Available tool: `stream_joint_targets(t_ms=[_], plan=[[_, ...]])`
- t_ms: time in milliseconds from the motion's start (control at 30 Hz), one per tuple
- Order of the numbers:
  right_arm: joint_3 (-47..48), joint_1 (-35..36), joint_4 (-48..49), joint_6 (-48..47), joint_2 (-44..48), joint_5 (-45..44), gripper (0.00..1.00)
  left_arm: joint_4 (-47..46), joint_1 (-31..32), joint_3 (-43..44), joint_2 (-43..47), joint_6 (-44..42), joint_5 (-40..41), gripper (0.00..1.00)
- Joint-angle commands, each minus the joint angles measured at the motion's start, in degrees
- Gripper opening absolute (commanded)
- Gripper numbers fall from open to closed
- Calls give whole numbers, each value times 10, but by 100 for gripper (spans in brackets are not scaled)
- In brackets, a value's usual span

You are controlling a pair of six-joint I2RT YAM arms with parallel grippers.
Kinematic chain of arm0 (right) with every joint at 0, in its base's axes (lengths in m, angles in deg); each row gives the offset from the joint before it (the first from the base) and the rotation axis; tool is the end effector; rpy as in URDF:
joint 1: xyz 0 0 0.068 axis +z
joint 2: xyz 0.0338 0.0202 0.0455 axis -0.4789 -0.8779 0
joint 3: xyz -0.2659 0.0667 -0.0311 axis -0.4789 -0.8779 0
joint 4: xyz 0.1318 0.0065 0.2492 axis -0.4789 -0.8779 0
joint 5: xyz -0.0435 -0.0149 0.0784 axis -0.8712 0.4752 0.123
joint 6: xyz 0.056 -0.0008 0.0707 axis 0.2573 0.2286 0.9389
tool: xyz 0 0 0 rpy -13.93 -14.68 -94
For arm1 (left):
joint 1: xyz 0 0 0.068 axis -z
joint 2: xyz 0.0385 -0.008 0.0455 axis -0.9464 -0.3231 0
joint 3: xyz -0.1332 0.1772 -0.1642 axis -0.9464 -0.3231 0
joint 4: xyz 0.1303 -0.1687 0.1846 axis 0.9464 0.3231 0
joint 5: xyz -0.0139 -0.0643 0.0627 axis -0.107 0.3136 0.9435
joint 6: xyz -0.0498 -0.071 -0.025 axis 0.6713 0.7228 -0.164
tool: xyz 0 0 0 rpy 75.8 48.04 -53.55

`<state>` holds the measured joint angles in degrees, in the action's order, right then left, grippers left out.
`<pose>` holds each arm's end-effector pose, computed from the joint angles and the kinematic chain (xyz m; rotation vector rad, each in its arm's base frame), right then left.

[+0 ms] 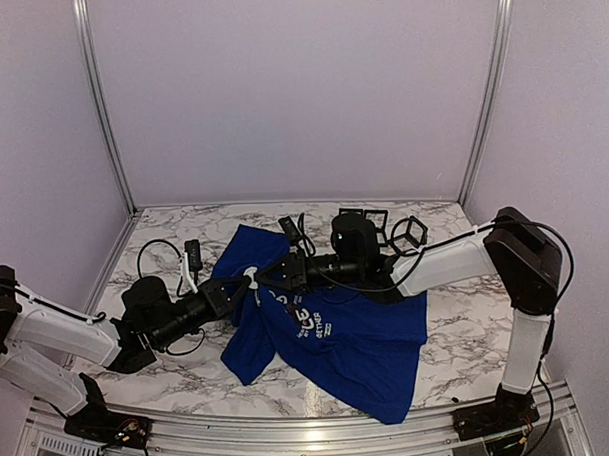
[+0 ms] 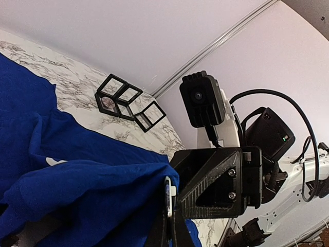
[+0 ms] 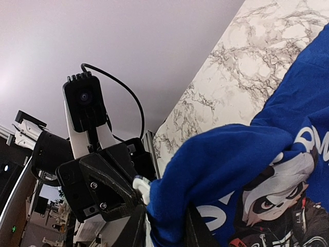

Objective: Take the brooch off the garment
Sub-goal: Open the brooch with the flattened clothing, then remove the brooch from the flattened clothing.

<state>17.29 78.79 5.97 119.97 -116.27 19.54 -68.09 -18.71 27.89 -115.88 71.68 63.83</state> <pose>0.2645 0.3955 0.1911 -0.5699 2.0449 1.7730 0.1930 -0.2430 0.1781 0.0212 1.7419 -1.2871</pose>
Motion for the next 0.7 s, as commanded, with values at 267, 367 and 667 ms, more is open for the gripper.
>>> stream_joint_targets(t_ms=[267,367,667], plan=[[-31,10,34,27,32,3,27,-56,3,6,-1,18,-26,0],[-29,10,21,17,35,-1,29,-44,3,5,4,16,-21,0],[-24,10,-49,-49,60,-30,40,11,0,7,23,15,-1,0]])
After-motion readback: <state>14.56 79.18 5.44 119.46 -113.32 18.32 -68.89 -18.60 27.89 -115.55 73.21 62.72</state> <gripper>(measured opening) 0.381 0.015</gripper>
